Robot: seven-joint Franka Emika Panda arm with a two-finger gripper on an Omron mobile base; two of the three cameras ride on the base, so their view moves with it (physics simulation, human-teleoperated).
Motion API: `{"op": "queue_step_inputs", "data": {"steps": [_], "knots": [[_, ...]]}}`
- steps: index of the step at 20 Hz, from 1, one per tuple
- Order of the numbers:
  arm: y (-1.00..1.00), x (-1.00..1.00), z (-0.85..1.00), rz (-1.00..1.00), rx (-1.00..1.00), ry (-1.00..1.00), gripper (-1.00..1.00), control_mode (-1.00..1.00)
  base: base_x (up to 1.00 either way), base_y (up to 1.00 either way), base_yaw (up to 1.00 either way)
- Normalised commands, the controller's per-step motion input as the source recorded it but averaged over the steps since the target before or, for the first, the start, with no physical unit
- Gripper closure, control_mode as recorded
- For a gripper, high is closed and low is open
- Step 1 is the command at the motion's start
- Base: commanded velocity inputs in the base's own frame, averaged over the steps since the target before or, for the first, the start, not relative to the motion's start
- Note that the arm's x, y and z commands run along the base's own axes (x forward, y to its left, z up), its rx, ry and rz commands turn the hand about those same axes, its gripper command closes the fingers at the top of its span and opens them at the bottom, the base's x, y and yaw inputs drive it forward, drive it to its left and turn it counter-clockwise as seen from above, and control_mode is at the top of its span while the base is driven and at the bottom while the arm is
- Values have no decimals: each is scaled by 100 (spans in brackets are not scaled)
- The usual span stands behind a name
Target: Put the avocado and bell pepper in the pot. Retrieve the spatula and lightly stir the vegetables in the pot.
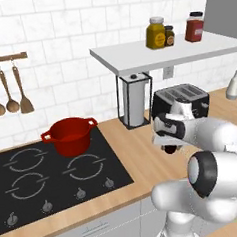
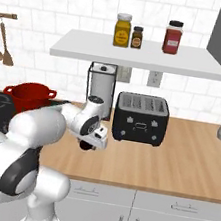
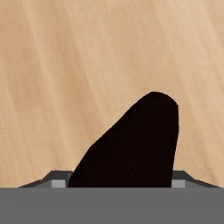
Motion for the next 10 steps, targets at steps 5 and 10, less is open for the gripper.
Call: {"op": "queue_step_inputs", "data": {"steps": [5,10], "knots": [[82,-57,68,55,-4,-5,100,-100,0,0,0],[98,-16,71,58,-8,0,100,-100,0,0,0]]}}
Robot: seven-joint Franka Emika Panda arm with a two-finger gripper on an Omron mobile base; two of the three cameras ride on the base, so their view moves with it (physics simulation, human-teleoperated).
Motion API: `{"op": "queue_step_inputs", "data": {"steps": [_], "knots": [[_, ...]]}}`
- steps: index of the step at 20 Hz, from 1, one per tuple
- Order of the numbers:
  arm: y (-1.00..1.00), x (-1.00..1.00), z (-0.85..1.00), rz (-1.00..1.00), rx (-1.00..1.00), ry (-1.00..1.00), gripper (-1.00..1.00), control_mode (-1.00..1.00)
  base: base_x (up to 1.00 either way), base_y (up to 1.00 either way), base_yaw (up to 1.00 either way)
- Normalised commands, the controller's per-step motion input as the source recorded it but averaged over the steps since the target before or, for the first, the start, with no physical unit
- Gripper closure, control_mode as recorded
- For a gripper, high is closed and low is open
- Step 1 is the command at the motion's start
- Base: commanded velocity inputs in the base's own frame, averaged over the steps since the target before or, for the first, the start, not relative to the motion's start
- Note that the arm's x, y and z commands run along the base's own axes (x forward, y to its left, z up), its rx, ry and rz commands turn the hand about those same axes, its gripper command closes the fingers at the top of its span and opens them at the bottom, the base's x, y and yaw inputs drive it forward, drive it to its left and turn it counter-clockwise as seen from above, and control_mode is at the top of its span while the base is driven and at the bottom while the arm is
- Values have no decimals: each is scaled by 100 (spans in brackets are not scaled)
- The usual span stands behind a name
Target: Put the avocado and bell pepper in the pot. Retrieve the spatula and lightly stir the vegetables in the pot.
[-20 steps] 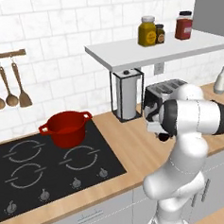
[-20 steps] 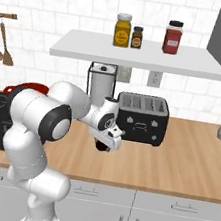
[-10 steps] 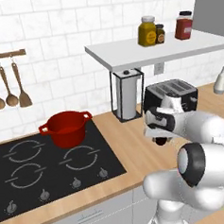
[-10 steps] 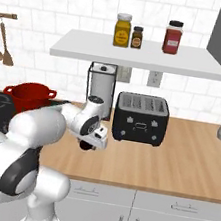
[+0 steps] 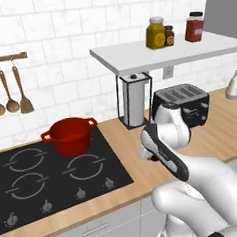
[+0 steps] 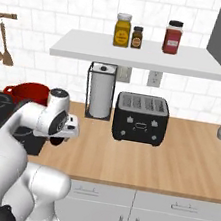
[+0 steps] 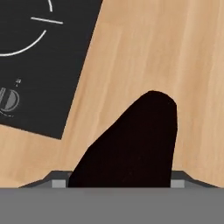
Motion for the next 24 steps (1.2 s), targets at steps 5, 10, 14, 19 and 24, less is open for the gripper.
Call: {"op": "queue_step_inputs", "data": {"steps": [5,10,14,19,24], "knots": [[72,8,44,60,-2,9,100,-100,0,0,0],[10,0,0,8,-2,0,100,-100,0,0,0],[73,0,14,0,0,-5,100,-100,0,0,0],[85,0,66,0,0,-1,100,-100,0,0,0],[61,8,85,0,0,-1,100,-100,0,0,0]]}}
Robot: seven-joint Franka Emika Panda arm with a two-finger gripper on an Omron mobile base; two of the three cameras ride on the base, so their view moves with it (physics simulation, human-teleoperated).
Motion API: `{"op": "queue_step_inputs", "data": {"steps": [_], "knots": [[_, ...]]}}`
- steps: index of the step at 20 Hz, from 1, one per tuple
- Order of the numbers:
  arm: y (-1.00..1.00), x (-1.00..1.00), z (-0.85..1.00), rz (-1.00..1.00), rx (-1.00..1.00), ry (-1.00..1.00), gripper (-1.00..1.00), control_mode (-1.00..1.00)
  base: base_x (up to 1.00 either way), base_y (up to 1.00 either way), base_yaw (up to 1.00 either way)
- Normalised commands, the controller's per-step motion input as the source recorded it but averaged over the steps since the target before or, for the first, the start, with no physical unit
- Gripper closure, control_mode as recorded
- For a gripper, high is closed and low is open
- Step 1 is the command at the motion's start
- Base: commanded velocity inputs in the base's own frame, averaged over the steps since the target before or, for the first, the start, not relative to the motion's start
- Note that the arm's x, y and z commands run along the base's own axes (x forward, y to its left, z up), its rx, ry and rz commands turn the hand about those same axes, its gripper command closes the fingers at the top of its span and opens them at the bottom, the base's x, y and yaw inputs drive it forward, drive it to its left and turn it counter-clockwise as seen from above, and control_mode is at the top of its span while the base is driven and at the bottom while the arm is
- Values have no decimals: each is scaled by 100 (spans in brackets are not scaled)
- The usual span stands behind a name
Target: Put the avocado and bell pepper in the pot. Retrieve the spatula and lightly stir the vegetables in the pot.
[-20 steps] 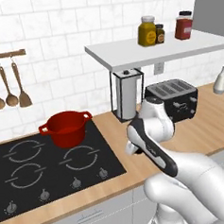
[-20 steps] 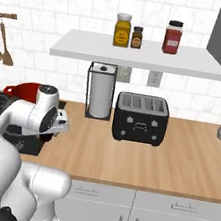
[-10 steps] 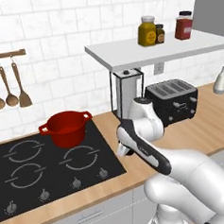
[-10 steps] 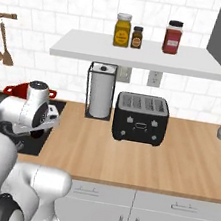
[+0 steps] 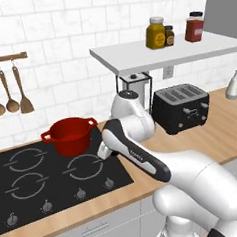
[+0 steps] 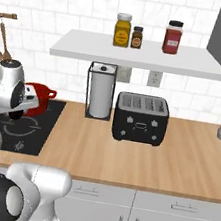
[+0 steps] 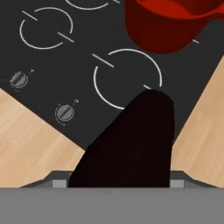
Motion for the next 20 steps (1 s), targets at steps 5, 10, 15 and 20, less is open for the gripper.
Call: {"op": "queue_step_inputs", "data": {"steps": [5,10,15,20], "knots": [[40,40,52,-3,0,-1,100,-100,0,0,0],[9,74,-2,-19,0,2,100,-100,0,0,0],[20,64,-9,-18,0,0,100,-100,0,0,0],[33,48,-6,-13,0,0,100,-100,0,0,0]]}}
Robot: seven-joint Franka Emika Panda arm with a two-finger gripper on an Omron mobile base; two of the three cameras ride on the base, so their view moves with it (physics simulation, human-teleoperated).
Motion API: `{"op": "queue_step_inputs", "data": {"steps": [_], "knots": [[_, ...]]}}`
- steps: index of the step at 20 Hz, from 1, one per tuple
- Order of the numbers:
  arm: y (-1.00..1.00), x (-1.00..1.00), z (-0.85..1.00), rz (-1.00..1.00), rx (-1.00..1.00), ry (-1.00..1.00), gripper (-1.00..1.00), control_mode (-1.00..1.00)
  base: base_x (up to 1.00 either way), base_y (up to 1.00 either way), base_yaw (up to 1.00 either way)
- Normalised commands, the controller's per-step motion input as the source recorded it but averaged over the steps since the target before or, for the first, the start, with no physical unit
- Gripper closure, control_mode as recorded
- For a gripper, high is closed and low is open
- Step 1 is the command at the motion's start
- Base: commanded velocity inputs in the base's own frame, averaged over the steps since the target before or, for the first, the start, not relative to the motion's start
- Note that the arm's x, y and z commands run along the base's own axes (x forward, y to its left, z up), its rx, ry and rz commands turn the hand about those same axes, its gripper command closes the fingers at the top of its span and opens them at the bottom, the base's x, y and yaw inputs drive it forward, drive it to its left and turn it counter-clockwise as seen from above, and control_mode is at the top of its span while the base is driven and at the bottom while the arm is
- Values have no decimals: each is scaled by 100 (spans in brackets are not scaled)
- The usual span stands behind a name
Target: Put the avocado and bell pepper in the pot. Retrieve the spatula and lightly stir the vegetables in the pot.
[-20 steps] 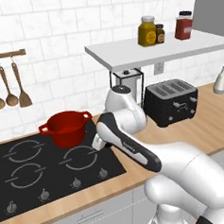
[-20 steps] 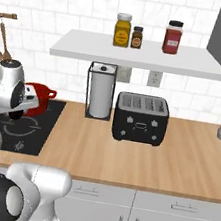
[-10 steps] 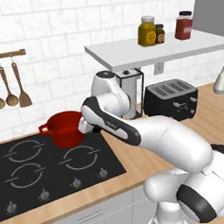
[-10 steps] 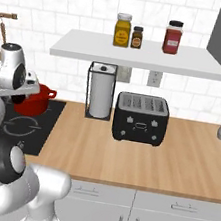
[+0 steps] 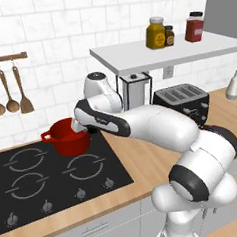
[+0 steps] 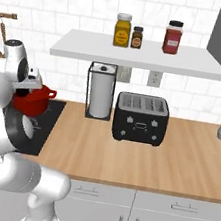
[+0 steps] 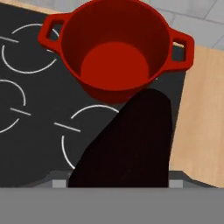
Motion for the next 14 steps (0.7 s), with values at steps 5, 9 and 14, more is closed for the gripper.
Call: {"op": "queue_step_inputs", "data": {"steps": [5,9,14], "knots": [[36,53,-32,-12,0,0,100,-100,0,0,0],[24,48,-32,-11,0,0,100,-100,0,0,0],[19,41,-24,-10,0,0,100,-100,0,0,0]]}}
